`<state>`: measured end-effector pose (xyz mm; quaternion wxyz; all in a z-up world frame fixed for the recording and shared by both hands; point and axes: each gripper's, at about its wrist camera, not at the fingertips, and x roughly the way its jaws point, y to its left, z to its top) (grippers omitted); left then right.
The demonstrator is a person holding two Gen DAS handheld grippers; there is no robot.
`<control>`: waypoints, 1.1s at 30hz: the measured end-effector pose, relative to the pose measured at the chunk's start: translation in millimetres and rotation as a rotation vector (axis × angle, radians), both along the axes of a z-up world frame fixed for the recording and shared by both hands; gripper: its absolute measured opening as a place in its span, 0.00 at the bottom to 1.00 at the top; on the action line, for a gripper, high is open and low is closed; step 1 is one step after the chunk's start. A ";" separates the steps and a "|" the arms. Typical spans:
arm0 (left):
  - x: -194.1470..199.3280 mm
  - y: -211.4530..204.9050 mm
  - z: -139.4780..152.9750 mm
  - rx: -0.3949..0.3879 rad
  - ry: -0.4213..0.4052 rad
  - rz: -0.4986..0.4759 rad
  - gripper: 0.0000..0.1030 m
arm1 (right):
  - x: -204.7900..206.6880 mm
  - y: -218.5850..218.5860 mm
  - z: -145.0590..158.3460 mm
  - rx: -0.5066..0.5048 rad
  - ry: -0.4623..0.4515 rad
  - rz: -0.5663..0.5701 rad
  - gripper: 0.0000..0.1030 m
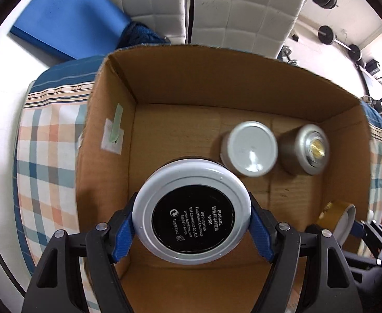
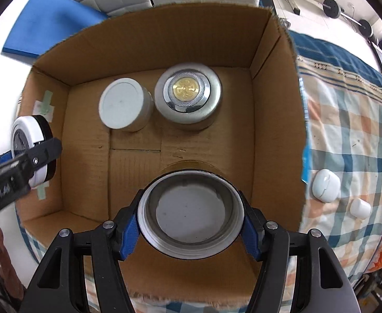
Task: Organize rigid objects
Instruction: 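Lower the round tin and lid into the box and open both tools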
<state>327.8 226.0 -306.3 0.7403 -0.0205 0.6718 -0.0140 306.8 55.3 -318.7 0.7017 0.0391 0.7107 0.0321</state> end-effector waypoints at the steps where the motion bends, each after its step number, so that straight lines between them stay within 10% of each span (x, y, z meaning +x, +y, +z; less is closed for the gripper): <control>1: 6.2 0.3 -7.4 0.003 0.016 0.001 0.71 | 3.3 0.9 -5.8 -0.006 0.010 -0.006 0.65; 16: 46.1 -11.7 -52.8 0.115 0.080 -0.045 0.72 | 35.6 9.5 -61.2 -0.107 0.073 -0.050 0.65; 33: 51.6 -3.3 -29.4 -0.004 0.080 0.016 0.76 | 46.6 -0.2 -64.8 -0.031 0.114 -0.089 0.76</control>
